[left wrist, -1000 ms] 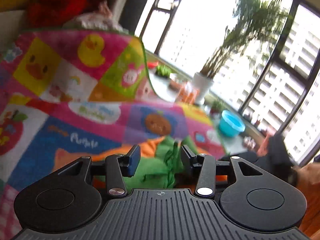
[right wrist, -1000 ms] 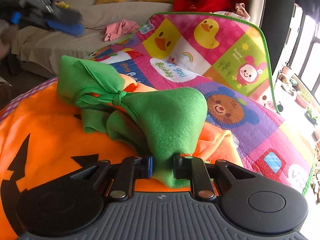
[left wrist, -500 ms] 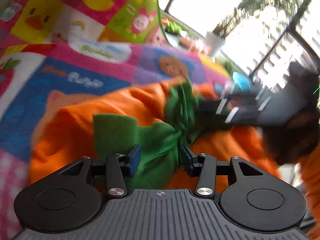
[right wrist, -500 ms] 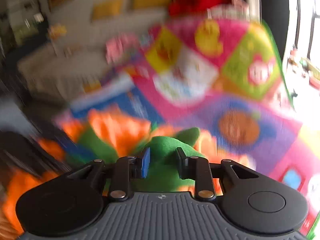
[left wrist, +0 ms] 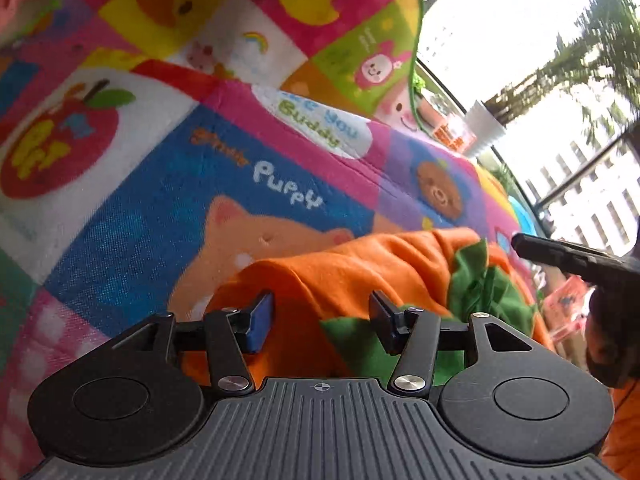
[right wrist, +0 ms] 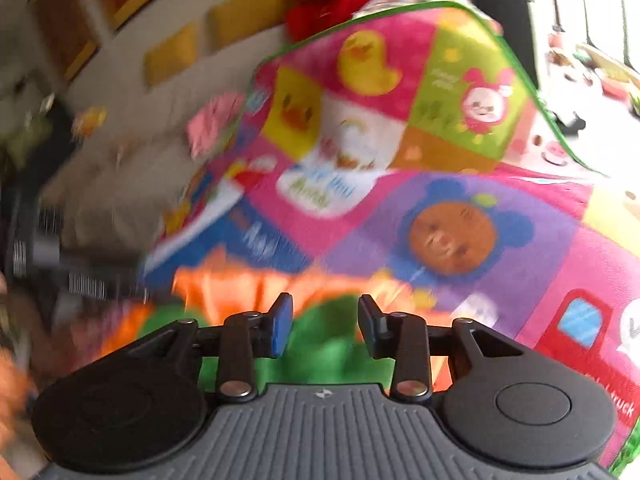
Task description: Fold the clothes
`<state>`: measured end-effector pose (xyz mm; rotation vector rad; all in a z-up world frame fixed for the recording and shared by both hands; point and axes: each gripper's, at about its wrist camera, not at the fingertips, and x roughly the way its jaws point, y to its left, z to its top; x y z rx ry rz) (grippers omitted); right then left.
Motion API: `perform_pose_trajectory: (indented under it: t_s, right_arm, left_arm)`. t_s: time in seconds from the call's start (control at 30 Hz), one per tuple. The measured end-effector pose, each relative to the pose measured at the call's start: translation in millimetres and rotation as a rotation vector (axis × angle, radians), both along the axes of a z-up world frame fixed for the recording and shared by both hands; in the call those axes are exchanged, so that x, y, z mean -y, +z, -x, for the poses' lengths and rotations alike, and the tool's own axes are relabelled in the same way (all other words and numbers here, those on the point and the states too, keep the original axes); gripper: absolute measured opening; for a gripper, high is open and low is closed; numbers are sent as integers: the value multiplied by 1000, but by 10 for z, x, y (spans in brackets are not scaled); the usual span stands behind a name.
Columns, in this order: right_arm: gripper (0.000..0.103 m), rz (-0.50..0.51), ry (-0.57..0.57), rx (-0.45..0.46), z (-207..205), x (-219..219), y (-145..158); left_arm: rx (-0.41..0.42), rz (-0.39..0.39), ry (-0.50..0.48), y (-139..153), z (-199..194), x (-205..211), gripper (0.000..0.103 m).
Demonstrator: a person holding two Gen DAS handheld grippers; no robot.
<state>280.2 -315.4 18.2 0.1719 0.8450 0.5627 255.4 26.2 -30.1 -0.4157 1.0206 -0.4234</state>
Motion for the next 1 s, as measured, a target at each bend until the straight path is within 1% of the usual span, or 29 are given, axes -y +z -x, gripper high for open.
perform_pose_trajectory:
  t_s: [0.07, 0.17, 0.23, 0.3, 0.33, 0.37, 0.4, 0.43, 0.47, 0.53, 0.57, 0.63, 0.73, 0.8, 0.87, 0.93, 1.0]
  right_arm:
    - [36, -20, -35, -56, -197, 70, -60]
    - [36, -39, -53, -167, -442, 68, -301]
    - [36, -59, -49, -226, -558, 15, -464]
    - [36, -79, -41, -226, -614, -40, -537]
    - [36, -81, -39, -202, -626, -60, -507]
    - [36, -80, -37, -172, -636, -78, -461]
    - [36, -79, -35, -143, -646, -96, -415]
    - [33, -78, -33, -113, -655, -113, -368]
    - [25, -78, -31, -83, -665, -131, -322]
    - [15, -76, -27, -24, -684, -166, -229]
    - [12, -75, -25, 6, -693, -183, -183]
    - [9, -73, -22, 65, -713, -219, -90]
    - [6, -91, -12, 207, -518, -139, 286]
    - [7, -75, 5, 268, -336, -117, 472]
    - [7, -50, 19, 299, -161, -107, 595]
    - [7, -43, 14, 307, -18, -57, 648]
    - [15, -54, -1, 285, 50, 7, 667]
  left_arm:
    - [-48, 64, 14, -60, -49, -32, 57]
    - [-127, 159, 31, -157, -125, -54, 57]
    - [-151, 184, 48, -223, -218, -45, 57]
    - [-155, 198, 68, -281, -338, -34, 55]
    - [-156, 209, 77, -308, -399, -29, 54]
    - [-152, 221, 82, -325, -463, -21, 49]
    - [-138, 216, 85, -324, -525, 1, 44]
    - [-119, 197, 87, -310, -583, 34, 34]
    - [-97, 177, 88, -283, -642, 68, 25]
    - [-36, 153, 85, -125, -743, 119, 19]
    - [2, 155, 80, -4, -763, 133, 18]
    - [92, 183, 62, 296, -748, 143, 17]
    - [231, 215, 15, 717, -629, 184, 17]
    - [318, 209, -31, 922, -440, 245, 17]
    - [360, 187, -74, 1018, -228, 313, 14]
    - [375, 163, -104, 1036, -17, 368, 9]
    - [372, 142, -121, 992, 161, 375, 7]
